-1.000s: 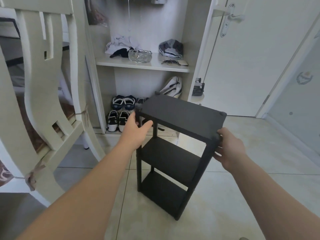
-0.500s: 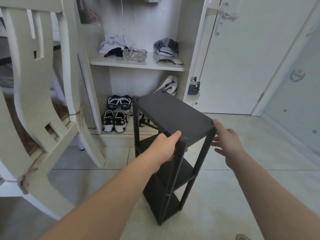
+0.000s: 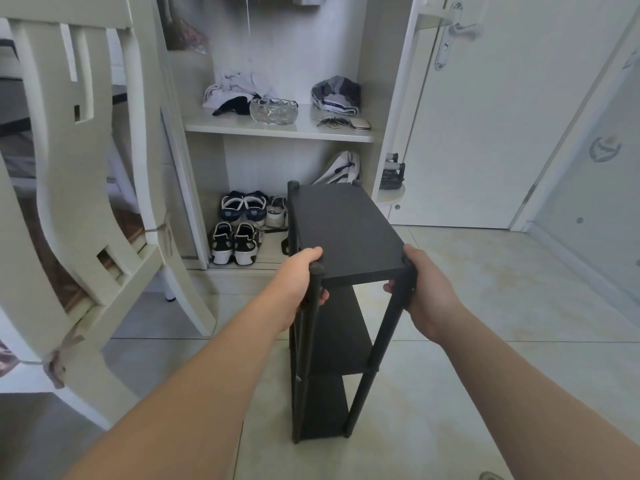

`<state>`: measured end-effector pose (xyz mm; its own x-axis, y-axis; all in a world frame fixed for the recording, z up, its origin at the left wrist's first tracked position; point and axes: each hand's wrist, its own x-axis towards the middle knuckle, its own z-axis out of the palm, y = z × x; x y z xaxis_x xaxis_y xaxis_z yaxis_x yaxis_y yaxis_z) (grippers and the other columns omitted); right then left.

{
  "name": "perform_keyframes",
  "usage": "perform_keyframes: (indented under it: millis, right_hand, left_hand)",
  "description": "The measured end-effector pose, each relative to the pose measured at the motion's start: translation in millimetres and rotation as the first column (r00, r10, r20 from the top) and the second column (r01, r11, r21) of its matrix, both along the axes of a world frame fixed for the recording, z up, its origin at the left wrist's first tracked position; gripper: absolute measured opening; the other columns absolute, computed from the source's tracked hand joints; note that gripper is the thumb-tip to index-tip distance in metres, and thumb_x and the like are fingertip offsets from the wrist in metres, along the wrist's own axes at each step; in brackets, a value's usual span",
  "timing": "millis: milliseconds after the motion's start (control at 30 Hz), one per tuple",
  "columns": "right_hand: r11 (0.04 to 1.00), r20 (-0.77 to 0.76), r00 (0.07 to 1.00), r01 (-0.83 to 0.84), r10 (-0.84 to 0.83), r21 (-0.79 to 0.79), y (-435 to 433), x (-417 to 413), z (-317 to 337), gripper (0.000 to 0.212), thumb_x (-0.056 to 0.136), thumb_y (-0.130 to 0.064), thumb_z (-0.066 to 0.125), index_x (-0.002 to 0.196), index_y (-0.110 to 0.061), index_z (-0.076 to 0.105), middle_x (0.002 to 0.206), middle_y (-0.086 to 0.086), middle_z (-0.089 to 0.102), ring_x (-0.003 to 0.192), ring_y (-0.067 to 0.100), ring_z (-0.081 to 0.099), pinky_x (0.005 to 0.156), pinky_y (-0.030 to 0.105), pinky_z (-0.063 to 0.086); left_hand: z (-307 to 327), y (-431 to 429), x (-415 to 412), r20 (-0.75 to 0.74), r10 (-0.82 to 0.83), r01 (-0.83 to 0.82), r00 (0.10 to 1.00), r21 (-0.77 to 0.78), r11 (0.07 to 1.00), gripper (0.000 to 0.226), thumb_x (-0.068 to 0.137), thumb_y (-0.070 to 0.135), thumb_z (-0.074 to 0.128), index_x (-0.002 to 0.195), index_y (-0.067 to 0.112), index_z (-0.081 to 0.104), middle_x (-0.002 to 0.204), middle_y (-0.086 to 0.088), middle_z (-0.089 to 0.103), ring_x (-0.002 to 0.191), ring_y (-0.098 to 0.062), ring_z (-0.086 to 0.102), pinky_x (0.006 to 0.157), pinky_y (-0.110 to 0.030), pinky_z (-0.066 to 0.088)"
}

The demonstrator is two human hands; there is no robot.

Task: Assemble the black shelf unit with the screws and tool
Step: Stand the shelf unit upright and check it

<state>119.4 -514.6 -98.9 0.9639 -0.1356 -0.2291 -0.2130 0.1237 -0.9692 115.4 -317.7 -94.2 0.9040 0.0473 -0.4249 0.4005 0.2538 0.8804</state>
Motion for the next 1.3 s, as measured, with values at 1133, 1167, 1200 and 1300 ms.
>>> perform_keyframes:
  millis: [1133, 1167, 1200, 1300]
  right_hand:
    - [0.987, -0.031, 0.988, 0.146, -0.148, -0.062, 11.1, 13.2, 0.8, 0.026, 0.097, -0.031, 0.049, 0.078, -0.014, 0.057, 0.049, -0.007, 0.051, 0.055, 0.017, 0.045, 0.075, 0.041, 0.04]
    - [0.987, -0.032, 0.988, 0.151, -0.153, -0.06, 11.4, 12.9, 1.3, 0.026, 0.097, -0.031, 0.049, 0.078, -0.014, 0.056, 0.051, -0.006, 0.051, 0.055, 0.017, 0.045, 0.074, 0.041, 0.04]
    - [0.987, -0.034, 0.988, 0.151, -0.152, -0.053, 11.8, 12.4, 2.0, 0.026, 0.098, -0.03, 0.05, 0.078, -0.014, 0.057, 0.051, -0.006, 0.051, 0.056, 0.017, 0.044, 0.074, 0.04, 0.04]
    - [0.992, -0.041, 0.992, 0.123, -0.123, -0.002, 12.8, 9.3, 3.2, 0.026, 0.1, -0.03, 0.05, 0.081, -0.015, 0.061, 0.057, -0.007, 0.056, 0.061, 0.016, 0.045, 0.073, 0.036, 0.042]
  left_hand:
    - [1.6, -1.4, 11.9, -0.041, 0.133, -0.135, 0.99, -0.037, 0.99, 0.024, 0.092, 0.038, 0.068, 0.101, 0.017, 0.064, 0.11, -0.007, 0.069, 0.11, -0.03, 0.062, 0.105, -0.048, 0.047]
    - [2.1, -1.3, 11.9, -0.041, 0.128, -0.13, 0.991, -0.031, 0.991, 0.024, 0.092, 0.038, 0.068, 0.102, 0.016, 0.064, 0.11, -0.007, 0.069, 0.109, -0.029, 0.062, 0.103, -0.047, 0.048]
    - [2.4, -0.6, 12.0, -0.043, 0.124, -0.125, 0.991, -0.03, 0.992, 0.025, 0.092, 0.038, 0.068, 0.103, 0.016, 0.064, 0.109, -0.006, 0.069, 0.106, -0.029, 0.063, 0.099, -0.045, 0.05]
    - [4.1, 2.7, 11.3, -0.053, 0.102, -0.104, 0.993, -0.042, 0.994, 0.024, 0.092, 0.037, 0.069, 0.101, 0.016, 0.064, 0.103, -0.005, 0.07, 0.098, -0.026, 0.064, 0.08, -0.038, 0.05]
